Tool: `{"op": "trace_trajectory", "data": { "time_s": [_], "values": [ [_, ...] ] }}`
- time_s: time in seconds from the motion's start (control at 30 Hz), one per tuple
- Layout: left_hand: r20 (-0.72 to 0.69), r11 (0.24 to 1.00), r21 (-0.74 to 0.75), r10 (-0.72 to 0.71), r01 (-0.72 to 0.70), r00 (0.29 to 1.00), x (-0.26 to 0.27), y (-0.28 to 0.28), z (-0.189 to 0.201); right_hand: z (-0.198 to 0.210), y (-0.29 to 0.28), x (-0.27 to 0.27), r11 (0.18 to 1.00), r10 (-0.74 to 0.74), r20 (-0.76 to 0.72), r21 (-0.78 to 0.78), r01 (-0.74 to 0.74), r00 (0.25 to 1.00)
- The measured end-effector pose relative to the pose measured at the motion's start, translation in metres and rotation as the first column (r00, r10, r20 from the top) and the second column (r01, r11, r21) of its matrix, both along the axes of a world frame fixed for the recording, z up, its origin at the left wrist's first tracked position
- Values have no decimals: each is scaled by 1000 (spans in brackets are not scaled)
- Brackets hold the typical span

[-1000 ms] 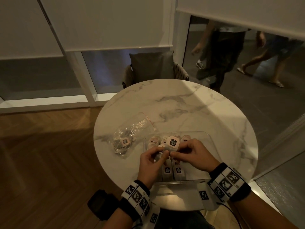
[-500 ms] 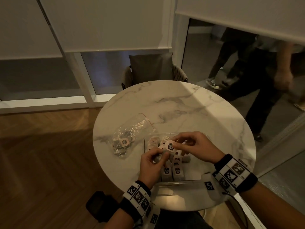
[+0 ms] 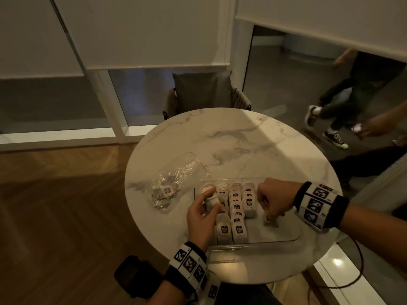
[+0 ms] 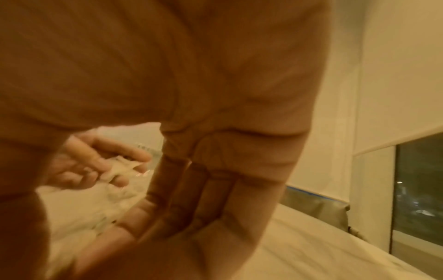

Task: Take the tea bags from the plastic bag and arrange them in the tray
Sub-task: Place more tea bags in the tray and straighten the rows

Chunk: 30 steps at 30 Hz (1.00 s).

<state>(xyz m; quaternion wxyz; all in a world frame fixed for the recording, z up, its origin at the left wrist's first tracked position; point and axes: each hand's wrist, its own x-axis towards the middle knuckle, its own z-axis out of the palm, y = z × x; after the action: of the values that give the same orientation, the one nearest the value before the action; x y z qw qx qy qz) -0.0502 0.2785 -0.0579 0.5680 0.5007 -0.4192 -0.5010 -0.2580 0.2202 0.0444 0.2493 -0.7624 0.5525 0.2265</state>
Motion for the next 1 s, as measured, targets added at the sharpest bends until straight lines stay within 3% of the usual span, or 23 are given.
{"op": "trace_trajectory", "data": {
  "time_s": [0.17, 0.33, 0.53, 0.73, 1.0],
  "values": [
    [46, 1000, -26, 1, 0, 999, -1, 2, 2, -8, -12, 11, 994, 73, -82, 86, -66, 994],
    [55, 998, -23, -50, 51, 997, -1, 5, 8, -15, -25, 25, 988, 138, -160, -50, -148, 977],
    [-115, 994, 25, -100, 103, 988, 1, 4, 9, -20, -34, 33, 966, 136, -236, -185, -182, 962],
    [-187, 994, 38, -97, 106, 978, 3, 5, 8, -24, -35, 37, 927, 165, -268, -288, -242, 949],
    [-221, 993, 38, -102, 113, 970, 2, 4, 8, -27, -36, 32, 959, 137, -211, -217, -183, 968]
  ]
}}
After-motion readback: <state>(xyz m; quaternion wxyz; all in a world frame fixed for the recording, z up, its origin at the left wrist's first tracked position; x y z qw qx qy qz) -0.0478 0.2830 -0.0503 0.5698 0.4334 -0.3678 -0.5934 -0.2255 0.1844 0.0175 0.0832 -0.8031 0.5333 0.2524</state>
